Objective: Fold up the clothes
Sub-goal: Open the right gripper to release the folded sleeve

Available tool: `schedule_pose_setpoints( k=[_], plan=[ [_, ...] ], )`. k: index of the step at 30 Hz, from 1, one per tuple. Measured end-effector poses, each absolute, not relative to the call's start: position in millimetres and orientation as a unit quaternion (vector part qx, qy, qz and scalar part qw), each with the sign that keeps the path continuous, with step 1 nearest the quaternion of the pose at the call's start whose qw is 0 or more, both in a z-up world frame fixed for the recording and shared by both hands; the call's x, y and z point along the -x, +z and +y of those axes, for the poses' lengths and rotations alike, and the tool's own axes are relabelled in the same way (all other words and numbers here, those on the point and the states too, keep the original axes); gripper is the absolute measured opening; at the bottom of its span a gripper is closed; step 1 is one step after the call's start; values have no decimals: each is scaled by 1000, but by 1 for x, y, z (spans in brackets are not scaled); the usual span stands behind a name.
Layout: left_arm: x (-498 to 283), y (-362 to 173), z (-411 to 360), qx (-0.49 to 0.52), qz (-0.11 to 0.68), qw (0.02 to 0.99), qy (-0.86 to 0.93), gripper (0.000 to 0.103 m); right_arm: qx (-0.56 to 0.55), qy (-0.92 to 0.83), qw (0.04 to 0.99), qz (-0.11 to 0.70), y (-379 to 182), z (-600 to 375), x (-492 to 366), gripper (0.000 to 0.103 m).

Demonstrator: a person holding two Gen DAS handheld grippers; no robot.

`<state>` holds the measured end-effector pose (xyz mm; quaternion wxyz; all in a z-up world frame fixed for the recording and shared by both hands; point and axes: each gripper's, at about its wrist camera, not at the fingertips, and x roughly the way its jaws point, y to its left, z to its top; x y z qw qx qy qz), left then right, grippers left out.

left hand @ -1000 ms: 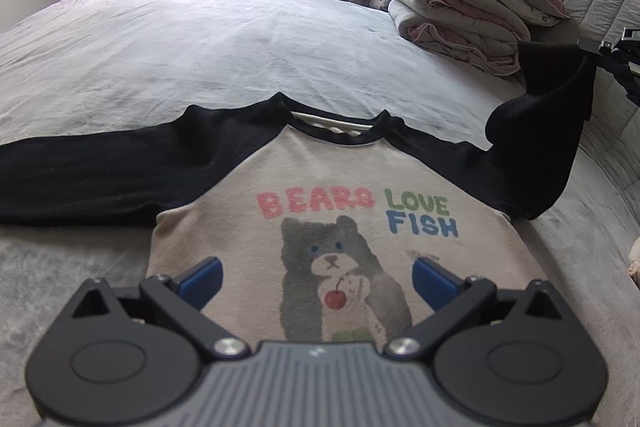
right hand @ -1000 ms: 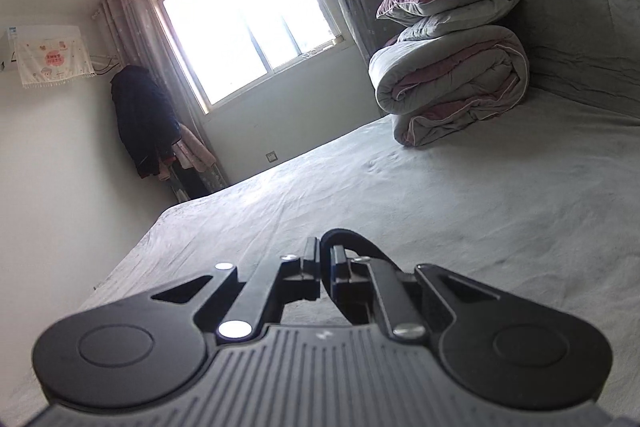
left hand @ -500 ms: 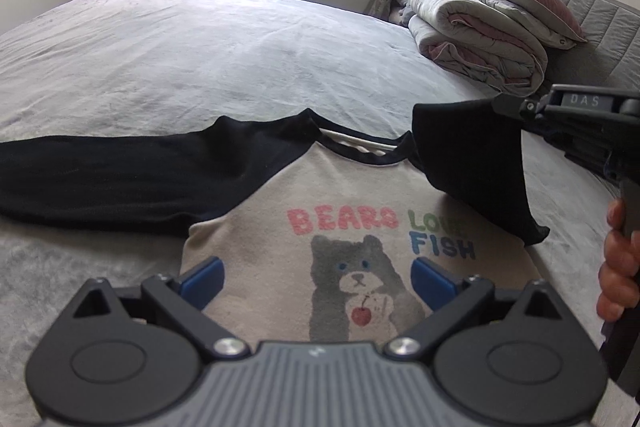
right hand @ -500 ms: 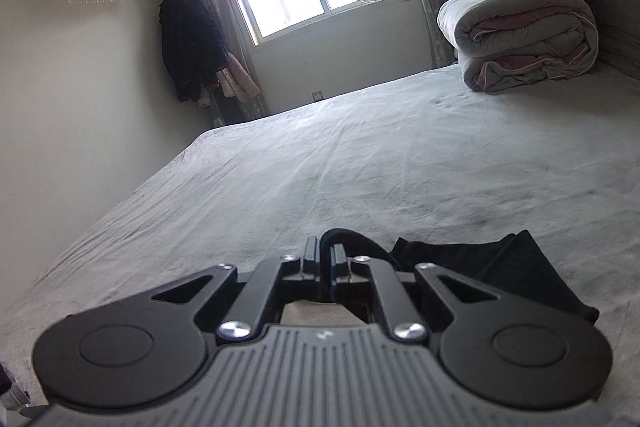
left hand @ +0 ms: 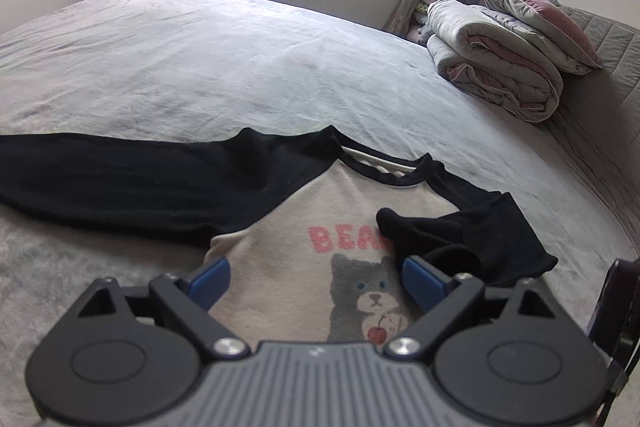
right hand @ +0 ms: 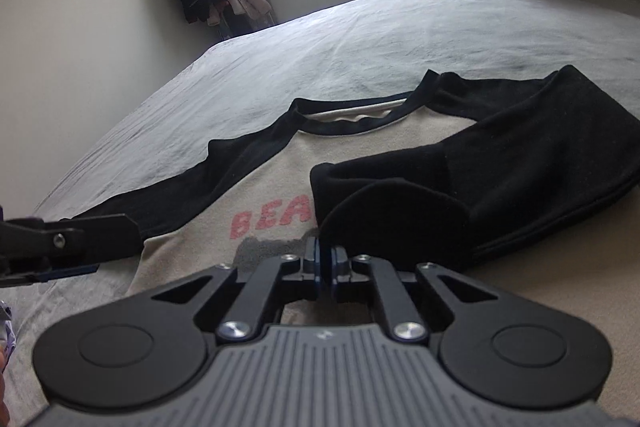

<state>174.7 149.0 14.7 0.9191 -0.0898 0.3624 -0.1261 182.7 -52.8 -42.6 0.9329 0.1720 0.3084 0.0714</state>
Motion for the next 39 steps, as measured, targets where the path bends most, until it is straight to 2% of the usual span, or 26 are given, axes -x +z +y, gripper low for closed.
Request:
schedule_pose_setpoints(
  k=[7,10,11,20,31,33,39],
  plan=[
    [-174,12,138,75,355,921,-142,93,-195,81,925,315,-39,-59,-178,16],
    [-174,12,133,70,350,923,-144,92,-217,88,919,317,-32,-70,-172,55],
    [-173,12,131,65,348,924,-145,91,-219,91,920,311,-28,-74,-168,57],
    [-171,13,75,-61,300,936,-170,82,-207,60,926,311,-20,-122,-149,57],
    [-163,-2,-1,-258,239,899,-259,81,-230,28,924,303,-23,-173,-137,57],
    [-161,-7,-13,-292,235,888,-267,77,-238,24,922,304,-24,-178,-136,57],
    [-167,-24,-28,-343,251,863,-273,55,-254,16,919,303,-25,-191,-134,57]
  ],
)
